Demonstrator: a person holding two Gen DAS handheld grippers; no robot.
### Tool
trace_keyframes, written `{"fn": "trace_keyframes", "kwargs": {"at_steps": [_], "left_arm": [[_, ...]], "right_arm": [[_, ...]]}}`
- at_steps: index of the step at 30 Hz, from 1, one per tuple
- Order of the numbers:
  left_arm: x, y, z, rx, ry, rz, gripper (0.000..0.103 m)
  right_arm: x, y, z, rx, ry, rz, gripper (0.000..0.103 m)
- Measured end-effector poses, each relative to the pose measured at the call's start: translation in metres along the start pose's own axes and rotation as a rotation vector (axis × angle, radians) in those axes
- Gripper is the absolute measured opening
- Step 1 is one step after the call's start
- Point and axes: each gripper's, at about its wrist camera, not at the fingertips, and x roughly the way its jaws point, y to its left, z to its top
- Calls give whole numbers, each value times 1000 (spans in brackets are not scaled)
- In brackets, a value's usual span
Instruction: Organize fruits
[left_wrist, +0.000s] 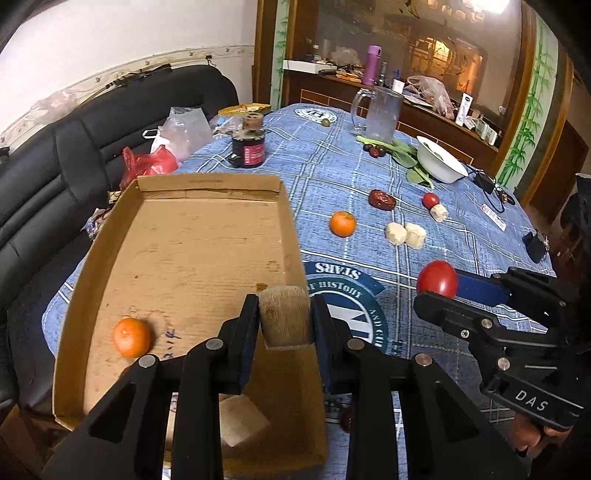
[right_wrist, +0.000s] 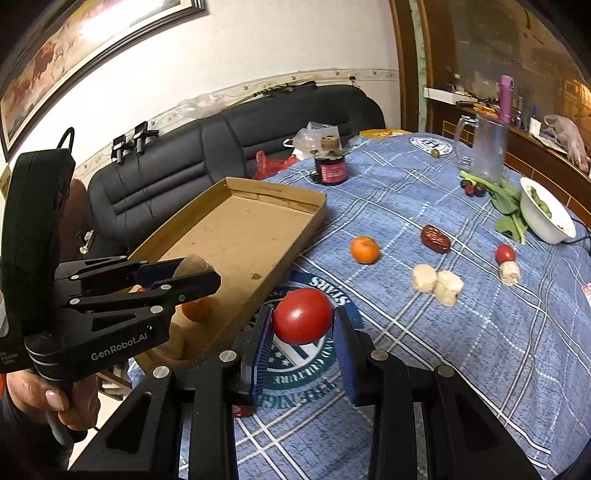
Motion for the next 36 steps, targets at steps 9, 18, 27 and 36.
{"fn": "trace_keyframes", "kwargs": {"at_steps": [9, 18, 27, 36], "left_arm": [[-2, 20, 0, -23, -5, 22, 25], [0, 41, 0, -53, -2, 36, 26], [6, 68, 4, -93, 10, 46, 26], [20, 109, 16, -159, 30, 91, 26]], "right_arm": [[11, 21, 8, -39, 10, 24, 33], [26, 40, 14, -69, 24, 46, 33], [47, 55, 26, -100, 35, 65, 32], [84, 68, 35, -122, 74, 94, 32]]}}
